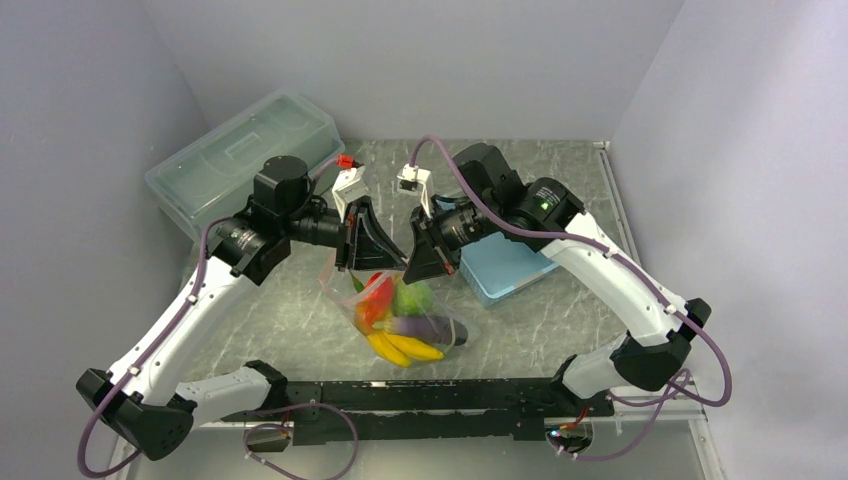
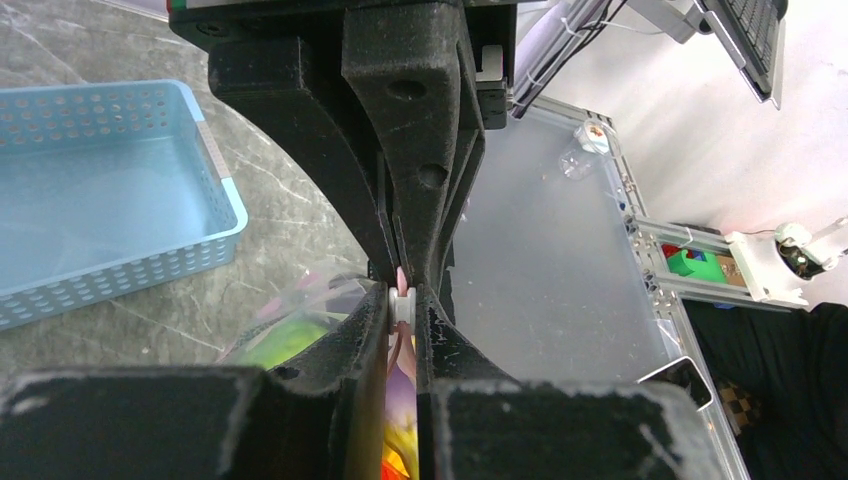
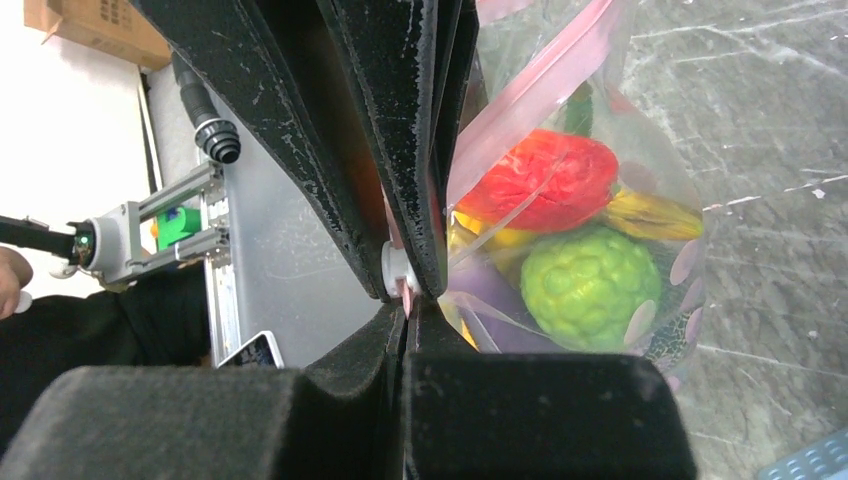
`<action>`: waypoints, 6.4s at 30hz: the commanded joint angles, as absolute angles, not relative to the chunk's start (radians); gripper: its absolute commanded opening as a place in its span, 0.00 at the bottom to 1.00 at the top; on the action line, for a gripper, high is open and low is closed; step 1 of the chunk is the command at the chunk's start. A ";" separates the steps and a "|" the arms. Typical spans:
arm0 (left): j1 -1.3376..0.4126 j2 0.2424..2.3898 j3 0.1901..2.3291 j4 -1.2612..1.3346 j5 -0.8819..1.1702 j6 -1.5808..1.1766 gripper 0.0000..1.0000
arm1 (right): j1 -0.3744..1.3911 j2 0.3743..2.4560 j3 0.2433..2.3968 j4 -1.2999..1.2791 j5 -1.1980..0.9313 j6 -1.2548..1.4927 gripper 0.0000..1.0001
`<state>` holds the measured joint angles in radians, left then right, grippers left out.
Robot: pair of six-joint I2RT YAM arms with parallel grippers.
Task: Place the food in the zip-top bag and seal the zipper
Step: Zip the zipper food storage bag at the center of the board, then place the zipper food storage bag at the center of the board.
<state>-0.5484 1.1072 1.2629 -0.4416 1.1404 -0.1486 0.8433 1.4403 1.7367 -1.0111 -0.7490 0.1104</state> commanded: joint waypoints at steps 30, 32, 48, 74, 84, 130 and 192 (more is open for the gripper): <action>-0.551 1.068 1.328 -0.661 1.029 -0.024 0.00 | 0.777 1.258 1.805 -0.920 -0.513 0.163 0.00; -0.552 1.067 1.333 -0.672 1.014 -0.016 0.00 | 0.774 1.250 1.808 -0.920 -0.485 0.163 0.00; -0.551 1.030 1.341 -0.765 0.861 0.052 0.00 | 0.762 1.177 1.809 -0.903 -0.210 0.172 0.00; -0.551 0.891 1.325 -0.886 0.549 0.086 0.00 | 0.761 1.147 1.832 -0.870 0.158 0.233 0.00; -0.550 0.849 1.326 -0.928 0.472 0.083 0.00 | 0.760 1.150 1.836 -0.874 0.264 0.250 0.00; -0.551 1.011 1.507 -0.681 0.528 0.103 0.95 | 0.761 1.064 1.692 -0.785 -0.263 0.049 0.00; -0.552 1.146 1.398 -0.553 0.956 -0.012 0.00 | 0.762 1.127 1.741 -0.709 -0.367 0.142 0.00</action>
